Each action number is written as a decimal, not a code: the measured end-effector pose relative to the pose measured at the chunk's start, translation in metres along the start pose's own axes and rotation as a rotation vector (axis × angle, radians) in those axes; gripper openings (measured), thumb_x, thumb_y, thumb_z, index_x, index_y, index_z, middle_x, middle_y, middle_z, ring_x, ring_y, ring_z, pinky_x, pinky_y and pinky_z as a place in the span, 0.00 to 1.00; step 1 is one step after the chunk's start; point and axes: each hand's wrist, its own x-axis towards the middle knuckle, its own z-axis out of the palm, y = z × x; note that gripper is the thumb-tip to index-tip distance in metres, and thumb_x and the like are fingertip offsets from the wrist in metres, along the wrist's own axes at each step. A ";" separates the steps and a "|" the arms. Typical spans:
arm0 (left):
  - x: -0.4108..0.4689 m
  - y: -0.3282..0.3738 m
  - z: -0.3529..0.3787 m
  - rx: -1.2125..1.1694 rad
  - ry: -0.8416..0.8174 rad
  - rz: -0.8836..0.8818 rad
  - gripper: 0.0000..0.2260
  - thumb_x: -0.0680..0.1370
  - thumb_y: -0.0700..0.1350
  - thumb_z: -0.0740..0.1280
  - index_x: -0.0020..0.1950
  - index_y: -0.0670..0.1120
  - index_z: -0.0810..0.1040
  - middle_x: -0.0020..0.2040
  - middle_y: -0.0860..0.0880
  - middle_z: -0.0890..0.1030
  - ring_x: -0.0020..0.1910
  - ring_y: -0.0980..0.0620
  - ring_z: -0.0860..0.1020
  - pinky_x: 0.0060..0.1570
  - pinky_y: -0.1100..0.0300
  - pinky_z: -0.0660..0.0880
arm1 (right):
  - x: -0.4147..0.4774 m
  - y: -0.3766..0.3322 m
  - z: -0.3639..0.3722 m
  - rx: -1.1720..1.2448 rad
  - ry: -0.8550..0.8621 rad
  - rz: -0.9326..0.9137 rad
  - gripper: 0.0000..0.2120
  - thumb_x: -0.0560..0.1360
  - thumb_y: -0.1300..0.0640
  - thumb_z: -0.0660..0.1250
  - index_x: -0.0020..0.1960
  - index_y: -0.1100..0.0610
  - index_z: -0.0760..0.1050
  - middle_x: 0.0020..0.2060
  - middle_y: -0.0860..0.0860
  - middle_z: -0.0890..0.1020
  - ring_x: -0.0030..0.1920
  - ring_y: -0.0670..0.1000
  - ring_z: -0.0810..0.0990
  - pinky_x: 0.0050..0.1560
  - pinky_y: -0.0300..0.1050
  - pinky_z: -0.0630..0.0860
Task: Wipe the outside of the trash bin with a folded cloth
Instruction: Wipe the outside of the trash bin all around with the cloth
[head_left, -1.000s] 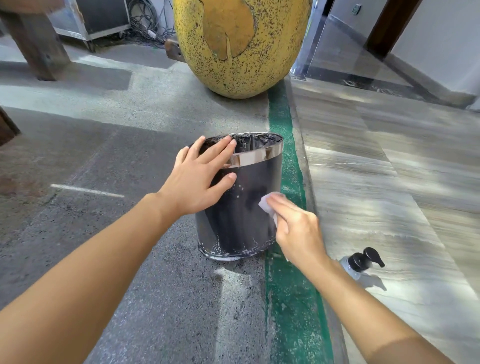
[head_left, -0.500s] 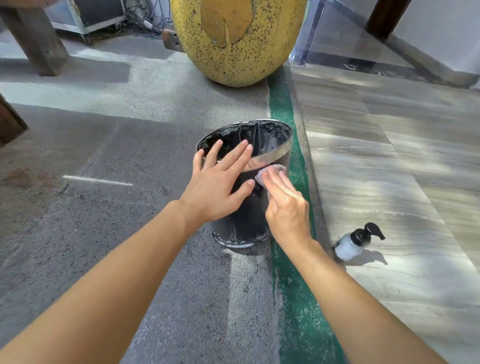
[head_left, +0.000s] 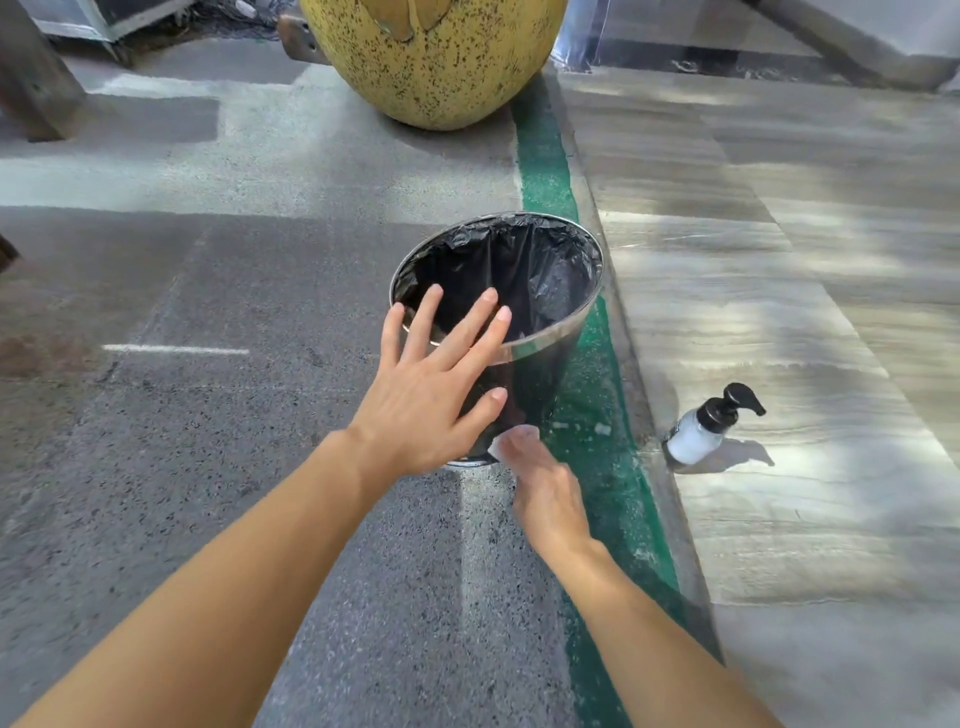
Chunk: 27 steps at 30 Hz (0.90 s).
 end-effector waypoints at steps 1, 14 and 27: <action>0.002 -0.003 -0.003 -0.025 -0.012 0.015 0.30 0.82 0.61 0.49 0.83 0.53 0.46 0.82 0.58 0.43 0.81 0.40 0.41 0.75 0.35 0.42 | -0.001 -0.002 0.003 0.013 0.001 0.016 0.33 0.65 0.80 0.62 0.58 0.48 0.74 0.64 0.46 0.75 0.62 0.51 0.77 0.54 0.48 0.79; 0.007 -0.044 -0.045 0.047 0.004 0.264 0.13 0.83 0.49 0.54 0.51 0.46 0.76 0.43 0.51 0.75 0.44 0.46 0.77 0.58 0.49 0.72 | -0.039 -0.001 -0.063 0.244 0.296 0.118 0.20 0.70 0.79 0.64 0.56 0.61 0.82 0.58 0.48 0.83 0.57 0.24 0.70 0.64 0.26 0.66; 0.012 -0.054 -0.071 -0.231 0.256 -0.009 0.21 0.82 0.44 0.54 0.73 0.46 0.73 0.67 0.49 0.79 0.69 0.44 0.73 0.67 0.40 0.68 | 0.085 -0.038 -0.156 0.390 0.387 0.042 0.18 0.76 0.66 0.63 0.61 0.52 0.81 0.61 0.44 0.81 0.64 0.37 0.75 0.67 0.30 0.65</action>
